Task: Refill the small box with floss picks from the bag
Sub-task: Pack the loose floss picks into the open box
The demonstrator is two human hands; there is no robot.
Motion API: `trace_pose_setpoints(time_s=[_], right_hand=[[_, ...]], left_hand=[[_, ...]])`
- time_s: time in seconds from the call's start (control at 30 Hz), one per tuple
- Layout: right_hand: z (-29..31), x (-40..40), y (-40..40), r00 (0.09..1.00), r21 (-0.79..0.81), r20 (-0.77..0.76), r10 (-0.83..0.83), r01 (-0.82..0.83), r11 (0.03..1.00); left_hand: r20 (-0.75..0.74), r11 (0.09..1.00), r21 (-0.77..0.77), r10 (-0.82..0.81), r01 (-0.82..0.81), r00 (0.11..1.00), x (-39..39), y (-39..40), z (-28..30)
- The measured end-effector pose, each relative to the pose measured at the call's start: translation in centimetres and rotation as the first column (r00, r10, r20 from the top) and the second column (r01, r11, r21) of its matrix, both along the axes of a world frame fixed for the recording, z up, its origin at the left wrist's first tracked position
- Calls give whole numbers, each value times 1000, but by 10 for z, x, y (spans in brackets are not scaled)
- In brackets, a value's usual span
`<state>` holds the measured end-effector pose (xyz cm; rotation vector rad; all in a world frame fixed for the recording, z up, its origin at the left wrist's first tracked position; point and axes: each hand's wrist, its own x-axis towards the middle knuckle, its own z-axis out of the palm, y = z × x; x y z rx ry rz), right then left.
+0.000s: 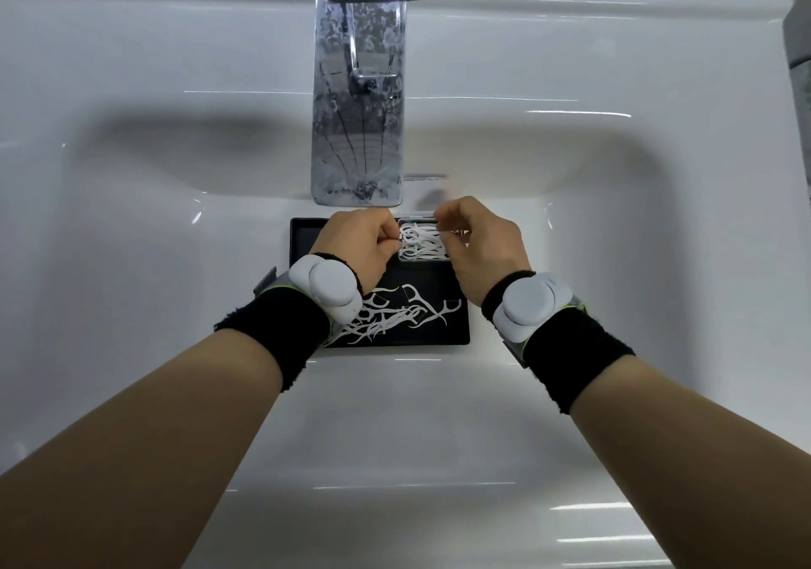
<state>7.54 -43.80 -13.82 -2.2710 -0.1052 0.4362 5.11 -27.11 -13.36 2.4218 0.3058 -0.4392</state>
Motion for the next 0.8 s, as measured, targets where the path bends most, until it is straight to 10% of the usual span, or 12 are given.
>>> trace_pose_setpoints(time_s=[0.33, 0.8], right_hand=[[15, -36, 22, 887, -209, -188, 422, -456, 865], [5, -59, 70, 818, -467, -205, 537, -564, 681]], left_hand=[[-200, 964, 142, -196, 227, 960, -33, 56, 15], [-140, 835, 366, -386, 410, 912, -70, 72, 1]])
